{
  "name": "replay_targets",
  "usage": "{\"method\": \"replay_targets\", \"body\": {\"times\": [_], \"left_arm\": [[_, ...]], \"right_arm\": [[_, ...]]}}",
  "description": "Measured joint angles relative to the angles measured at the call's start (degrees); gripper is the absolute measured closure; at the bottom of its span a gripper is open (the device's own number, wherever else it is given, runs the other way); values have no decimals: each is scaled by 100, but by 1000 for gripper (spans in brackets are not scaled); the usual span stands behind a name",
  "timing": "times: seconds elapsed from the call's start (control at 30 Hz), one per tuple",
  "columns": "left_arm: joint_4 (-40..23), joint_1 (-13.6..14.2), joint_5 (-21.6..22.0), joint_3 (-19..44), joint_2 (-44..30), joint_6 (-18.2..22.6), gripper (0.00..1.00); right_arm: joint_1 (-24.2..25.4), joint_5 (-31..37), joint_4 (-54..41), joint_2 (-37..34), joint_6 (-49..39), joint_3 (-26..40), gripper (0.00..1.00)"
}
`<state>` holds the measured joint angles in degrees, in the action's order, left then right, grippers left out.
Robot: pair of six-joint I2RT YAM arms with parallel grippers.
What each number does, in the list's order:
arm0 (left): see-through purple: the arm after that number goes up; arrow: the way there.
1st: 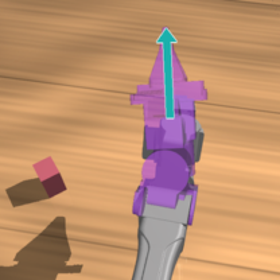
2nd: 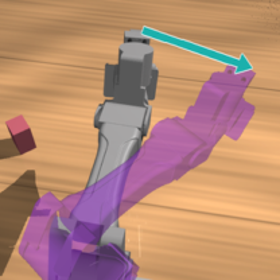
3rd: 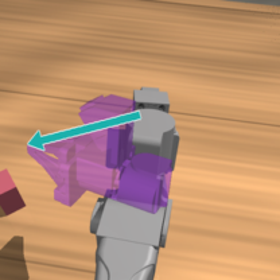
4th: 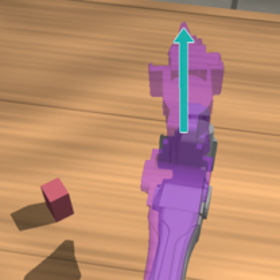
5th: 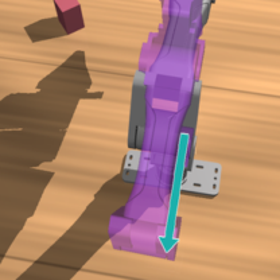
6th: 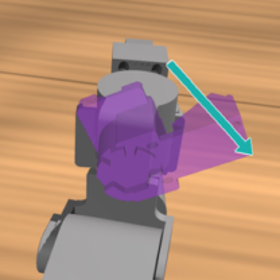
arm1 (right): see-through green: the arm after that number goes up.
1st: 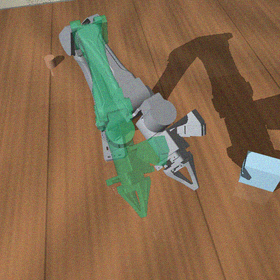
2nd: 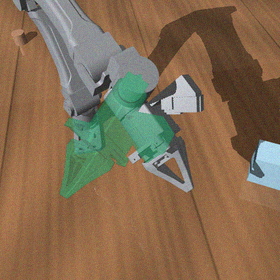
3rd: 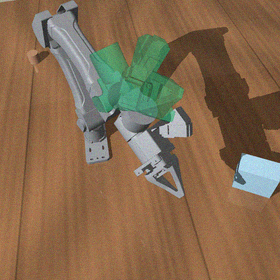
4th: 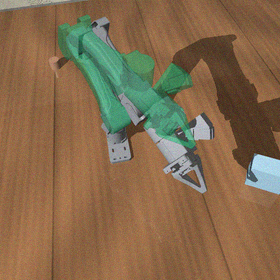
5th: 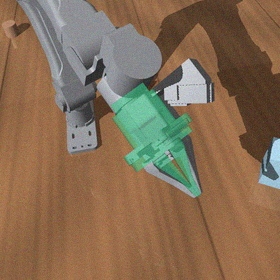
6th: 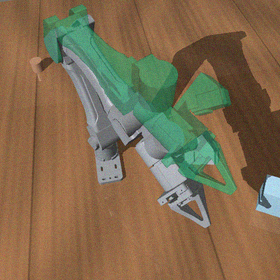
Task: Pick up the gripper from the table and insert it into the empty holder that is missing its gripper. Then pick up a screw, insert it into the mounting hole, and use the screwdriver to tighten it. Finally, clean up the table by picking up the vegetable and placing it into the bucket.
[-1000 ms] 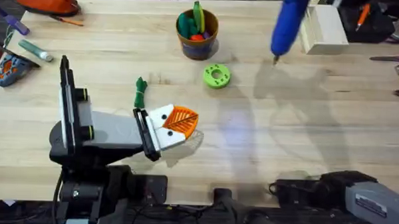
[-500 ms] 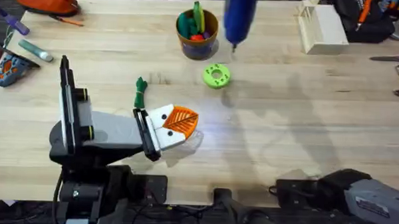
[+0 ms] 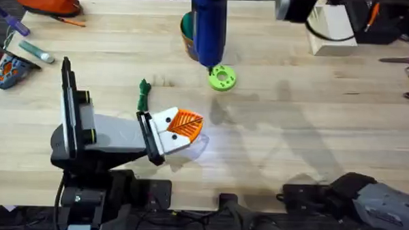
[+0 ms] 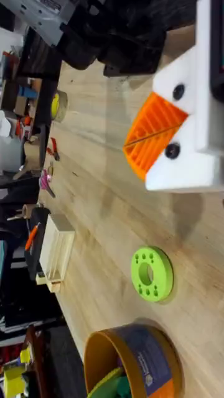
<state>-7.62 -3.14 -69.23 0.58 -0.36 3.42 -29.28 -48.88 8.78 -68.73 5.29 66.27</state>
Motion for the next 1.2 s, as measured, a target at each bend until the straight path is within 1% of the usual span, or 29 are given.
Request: {"method": "replay_targets", "body": {"times": [0.1,0.13,0.17,0.27,0.33,0.43,0.57,0.73,0.87,1.07,1.2], "left_arm": [[0,0,2,0,0,2,994],[0,0,0,0,0,0,994],[0,0,0,0,0,0,994],[0,0,0,0,0,0,994],[0,0,0,0,0,0,994],[0,0,0,0,0,0,994],[0,0,0,0,0,0,994],[0,0,0,0,0,0,994],[0,0,0,0,0,0,994],[0,0,0,0,0,0,994],[0,0,0,0,0,0,994]], "right_arm": [[58,40,401,55,190,-392,978],[146,70,1215,187,512,-941,978],[187,81,1634,240,660,-1155,978],[284,85,2691,331,1130,-1602,978],[299,78,3062,335,1389,-1752,978],[223,4,3295,293,1592,-1822,978],[-85,-81,3574,165,1714,-1824,978],[-366,-215,3632,131,1722,-1824,978],[-520,-377,3643,120,1544,-1824,978],[-905,-507,3665,57,1119,-1824,978],[-992,-766,3657,-220,974,-1803,978]]}}
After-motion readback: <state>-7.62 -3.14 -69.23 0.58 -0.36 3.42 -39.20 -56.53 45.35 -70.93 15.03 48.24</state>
